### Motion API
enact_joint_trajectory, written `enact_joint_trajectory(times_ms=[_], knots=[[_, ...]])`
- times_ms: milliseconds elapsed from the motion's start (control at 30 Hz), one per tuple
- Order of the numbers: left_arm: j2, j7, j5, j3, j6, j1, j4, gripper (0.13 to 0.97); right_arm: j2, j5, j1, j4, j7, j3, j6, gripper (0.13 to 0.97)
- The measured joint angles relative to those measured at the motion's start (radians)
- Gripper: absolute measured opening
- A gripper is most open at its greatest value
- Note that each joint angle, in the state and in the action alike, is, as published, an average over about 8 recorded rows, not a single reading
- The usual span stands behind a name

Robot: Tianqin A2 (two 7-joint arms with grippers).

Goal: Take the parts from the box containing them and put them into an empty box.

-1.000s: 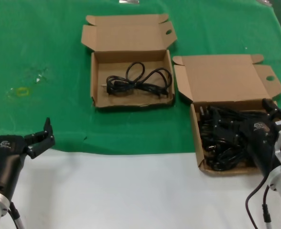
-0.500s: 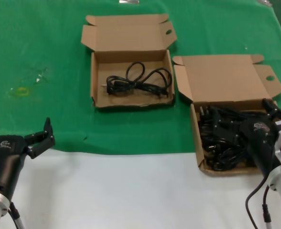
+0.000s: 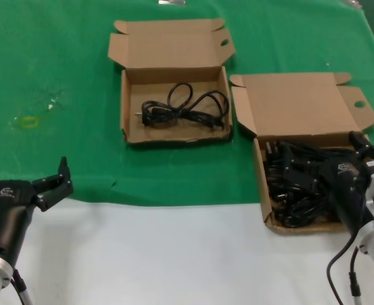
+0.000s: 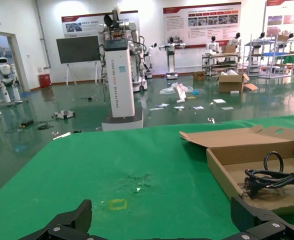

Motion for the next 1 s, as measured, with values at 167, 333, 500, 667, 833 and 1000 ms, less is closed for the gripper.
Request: enact_joint_trajectory(times_ms=[167, 333, 500, 667, 833, 1000], knots=[[0.0, 0.0, 0.0, 0.0, 0.0, 0.0, 0.0, 0.966, 0.0, 0.0, 0.0, 0.0, 0.0, 0.0, 0.0, 0.966], [0.0, 0.0, 0.0, 0.0, 0.0, 0.0, 0.0, 0.966, 0.0, 0.0, 0.0, 0.0, 0.0, 0.0, 0.0, 0.966], [0.0, 0.0, 0.0, 0.0, 0.0, 0.0, 0.0, 0.966, 0.0, 0.0, 0.0, 0.0, 0.0, 0.0, 0.0, 0.966], [0.0, 0.0, 0.0, 0.0, 0.0, 0.0, 0.0, 0.966, 0.0, 0.0, 0.0, 0.0, 0.0, 0.0, 0.0, 0.966], [0.0, 0.0, 0.0, 0.0, 0.0, 0.0, 0.0, 0.966, 0.0, 0.0, 0.0, 0.0, 0.0, 0.0, 0.0, 0.966], [0.0, 0.0, 0.0, 0.0, 0.0, 0.0, 0.0, 0.966, 0.0, 0.0, 0.0, 0.0, 0.0, 0.0, 0.0, 0.966]])
